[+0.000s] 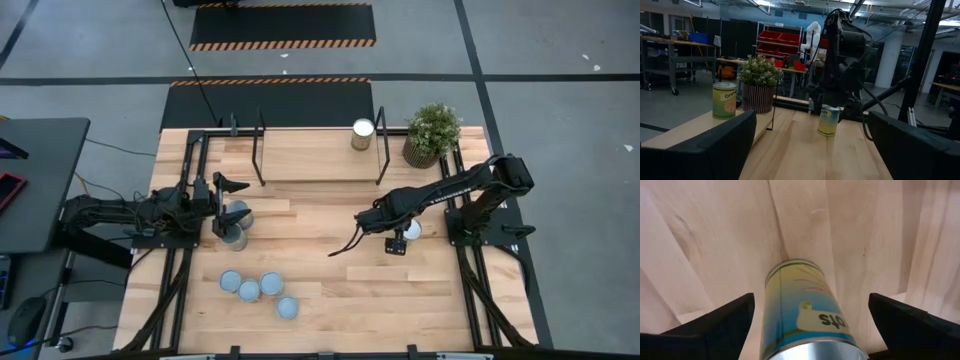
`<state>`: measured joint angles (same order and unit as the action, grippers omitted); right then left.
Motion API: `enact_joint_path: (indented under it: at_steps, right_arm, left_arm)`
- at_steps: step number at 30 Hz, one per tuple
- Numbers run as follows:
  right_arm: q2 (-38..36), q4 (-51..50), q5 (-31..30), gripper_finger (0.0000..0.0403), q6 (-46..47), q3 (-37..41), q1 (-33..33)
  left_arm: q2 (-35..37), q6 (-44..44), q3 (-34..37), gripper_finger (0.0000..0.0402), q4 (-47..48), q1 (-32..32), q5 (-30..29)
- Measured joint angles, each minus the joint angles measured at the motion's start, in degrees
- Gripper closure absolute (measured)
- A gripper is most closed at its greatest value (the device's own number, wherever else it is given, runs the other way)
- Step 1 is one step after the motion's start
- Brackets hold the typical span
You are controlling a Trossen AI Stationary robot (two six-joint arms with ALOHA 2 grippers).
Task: Pick and place cans onto a shelf
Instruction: Put the canned carrots on the shelf
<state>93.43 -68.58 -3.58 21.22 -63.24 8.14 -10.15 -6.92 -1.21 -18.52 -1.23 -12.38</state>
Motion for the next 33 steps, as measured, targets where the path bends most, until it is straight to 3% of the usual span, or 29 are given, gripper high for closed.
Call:
enact_joint_path:
  at_steps: [20, 26, 33]
  right_arm:
    - [0.00, -5.16, 4.93, 0.0008, -1.91, 1.17, 0.52]
    - [0.04, -4.20, 6.69, 0.0020, -1.89, 6.53, 0.52]
    - [0.04, -2.90, 6.69, 0.0047, -1.52, 7.17, 0.52]
  left_arm:
    - [0.00, -0.02, 0.00, 0.0015, 0.00, -0.02, 0.00]
    - [0.00, -0.01, 0.00, 0.0015, -0.02, -0.02, 0.00]
    - [0.00, 0.00, 0.00, 0.0015, -0.04, -0.02, 0.00]
